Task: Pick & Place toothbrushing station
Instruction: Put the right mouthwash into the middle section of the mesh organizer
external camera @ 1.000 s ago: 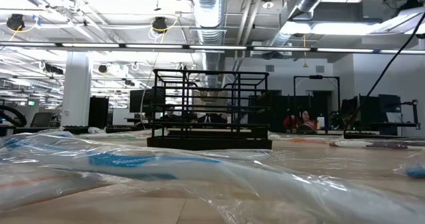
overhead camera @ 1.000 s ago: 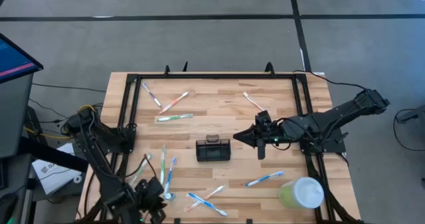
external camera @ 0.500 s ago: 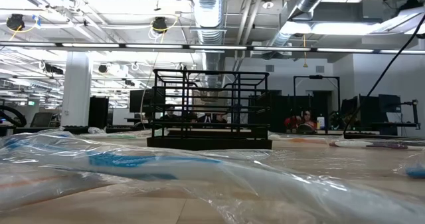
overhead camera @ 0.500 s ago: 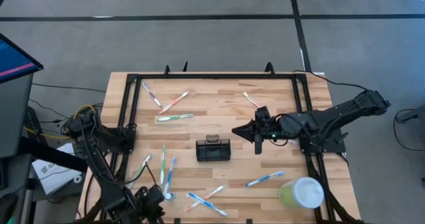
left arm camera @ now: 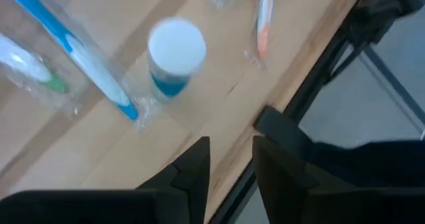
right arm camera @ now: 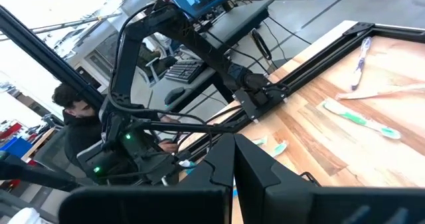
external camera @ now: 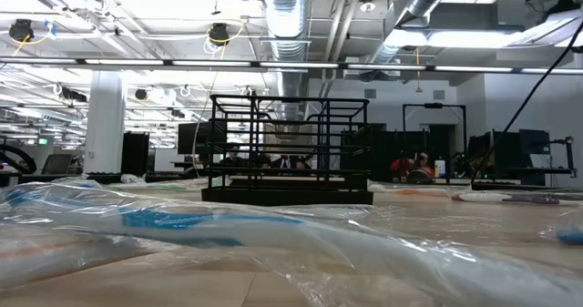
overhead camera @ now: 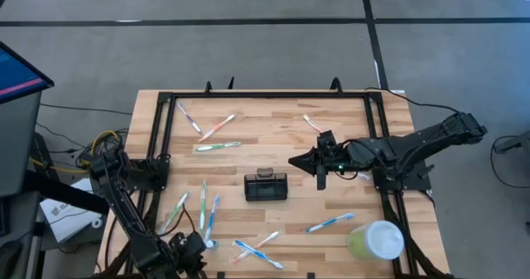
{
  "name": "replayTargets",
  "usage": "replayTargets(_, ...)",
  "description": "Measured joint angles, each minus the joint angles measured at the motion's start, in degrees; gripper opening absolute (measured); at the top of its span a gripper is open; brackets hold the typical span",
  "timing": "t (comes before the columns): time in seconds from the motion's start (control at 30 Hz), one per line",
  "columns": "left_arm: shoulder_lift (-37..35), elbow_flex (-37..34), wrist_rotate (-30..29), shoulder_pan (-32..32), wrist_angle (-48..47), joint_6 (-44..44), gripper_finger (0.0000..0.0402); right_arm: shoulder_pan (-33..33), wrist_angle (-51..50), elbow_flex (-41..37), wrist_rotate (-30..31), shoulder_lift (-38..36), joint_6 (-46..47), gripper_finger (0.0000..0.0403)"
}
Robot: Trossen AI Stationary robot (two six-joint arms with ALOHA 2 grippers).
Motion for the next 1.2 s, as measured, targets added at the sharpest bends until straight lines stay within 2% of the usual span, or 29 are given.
replayTargets(0.1, 0.00, 0.00, -1.87, 0.23, -1.52, -0.06, 0.0114, 0.00, 0.00, 0.00, 0.00, 0.00, 0.02, 0.0000)
replayTargets(0.4, -0.98, -0.02, -1.65, 0.94, -6.52, -0.17, 0.0122, 0.02, -0.03, 0.00, 0.00, 0.00, 0.02, 0.0000)
replayTargets(0.97, -1.01, -0.02, -1.02, 1.53, -6.75, -0.54, 0.0181, 0.26, 0.00, 0.00, 0.00, 0.00, 0.02, 0.0000)
replayTargets(1.2, -1.20, -0.02, -1.40, 3.16, -6.73, 1.15, 0.0182, 0.26, 0.04, 0.00, 0.00, 0.00, 0.02, 0.0000)
